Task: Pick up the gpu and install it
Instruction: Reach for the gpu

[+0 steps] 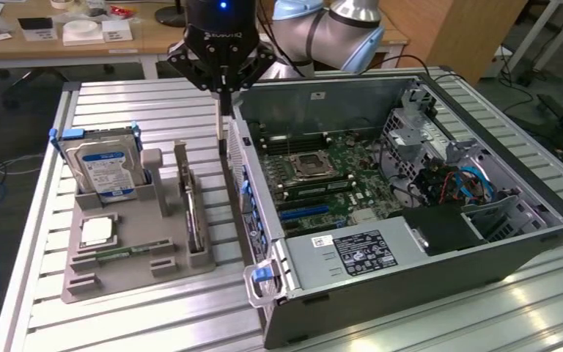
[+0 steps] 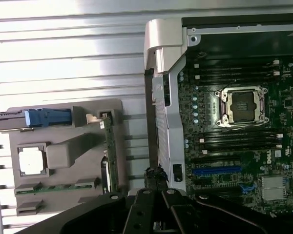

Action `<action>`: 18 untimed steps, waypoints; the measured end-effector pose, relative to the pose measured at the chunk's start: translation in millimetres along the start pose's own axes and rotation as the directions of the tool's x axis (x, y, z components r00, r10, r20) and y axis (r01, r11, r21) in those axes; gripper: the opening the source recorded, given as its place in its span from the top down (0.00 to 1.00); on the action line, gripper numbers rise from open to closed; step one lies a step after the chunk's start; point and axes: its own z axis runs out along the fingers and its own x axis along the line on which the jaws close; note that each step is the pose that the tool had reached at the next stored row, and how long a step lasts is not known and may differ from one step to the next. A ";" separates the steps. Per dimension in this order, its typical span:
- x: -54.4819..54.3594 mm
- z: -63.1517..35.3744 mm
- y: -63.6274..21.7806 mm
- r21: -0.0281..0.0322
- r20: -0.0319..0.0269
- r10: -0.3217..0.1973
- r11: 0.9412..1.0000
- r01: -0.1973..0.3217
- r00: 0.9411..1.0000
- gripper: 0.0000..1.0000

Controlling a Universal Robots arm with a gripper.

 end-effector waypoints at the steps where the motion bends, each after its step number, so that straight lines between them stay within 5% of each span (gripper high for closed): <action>1: 1.6 0.0 -0.1 0.000 0.000 0.000 1.000 0.000 1.000 0.89; 18: 31.3 -0.3 -2.5 0.000 0.000 0.003 1.000 -0.003 1.000 0.89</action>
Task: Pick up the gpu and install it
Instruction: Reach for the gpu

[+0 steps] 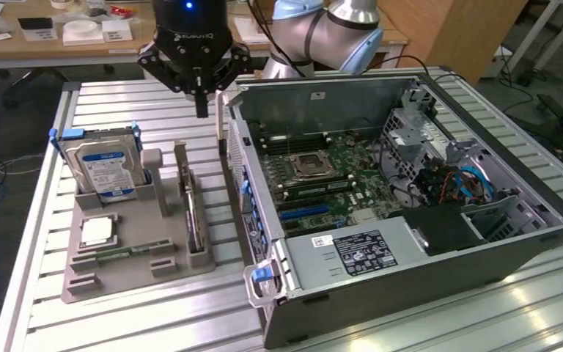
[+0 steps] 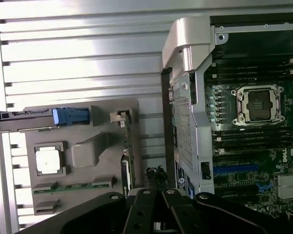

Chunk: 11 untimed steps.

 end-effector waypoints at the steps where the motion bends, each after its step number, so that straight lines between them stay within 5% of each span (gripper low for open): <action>1: 1.7 0.0 -0.1 0.000 0.000 0.000 1.000 0.000 1.000 0.89; 11: 14.6 0.2 -1.3 0.000 0.000 0.001 1.000 -0.001 1.000 0.89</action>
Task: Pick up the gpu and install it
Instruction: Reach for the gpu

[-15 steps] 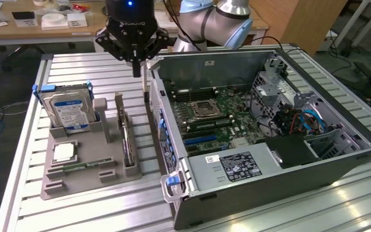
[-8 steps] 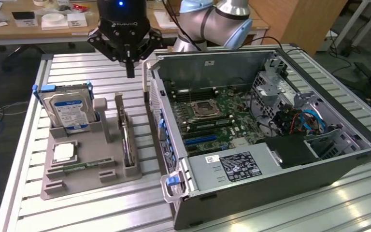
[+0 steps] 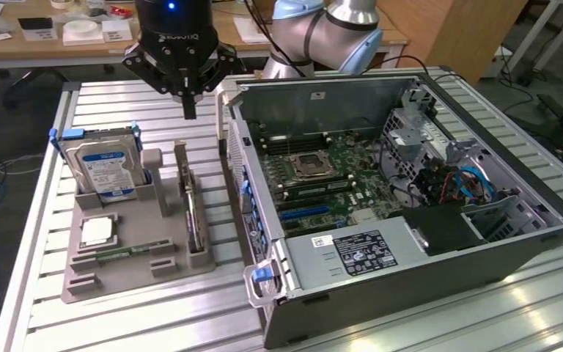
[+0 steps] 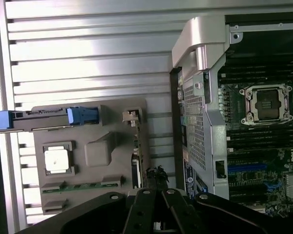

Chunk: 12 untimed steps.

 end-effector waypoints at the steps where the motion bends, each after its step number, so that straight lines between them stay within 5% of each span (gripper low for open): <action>1: 0.0 0.0 0.0 0.000 0.000 -0.001 1.000 0.001 1.000 0.89; 12: 7.3 0.4 -0.7 -0.001 -0.002 -0.052 0.999 0.052 0.999 0.89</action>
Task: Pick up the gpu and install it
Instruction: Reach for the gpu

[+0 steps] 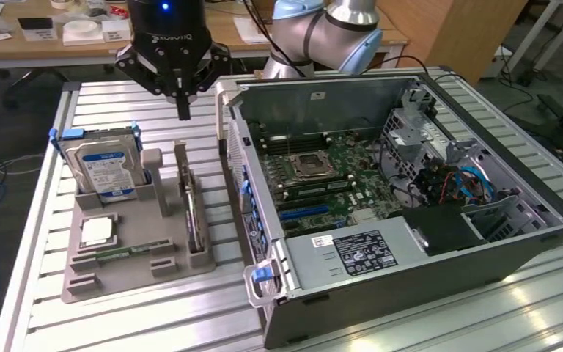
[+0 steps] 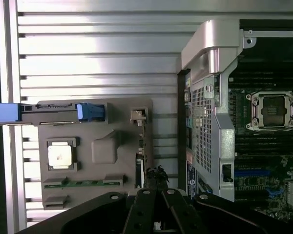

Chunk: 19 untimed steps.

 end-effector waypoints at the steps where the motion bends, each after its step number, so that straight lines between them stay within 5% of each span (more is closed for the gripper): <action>1: 0.0 -0.1 0.0 0.000 0.000 0.000 1.000 0.000 1.000 0.89; 8: 1.7 -0.4 -5.5 0.000 0.000 0.000 1.000 0.000 1.000 0.89; 19: 5.0 -1.7 -34.4 0.000 0.001 0.000 1.000 0.000 1.000 0.89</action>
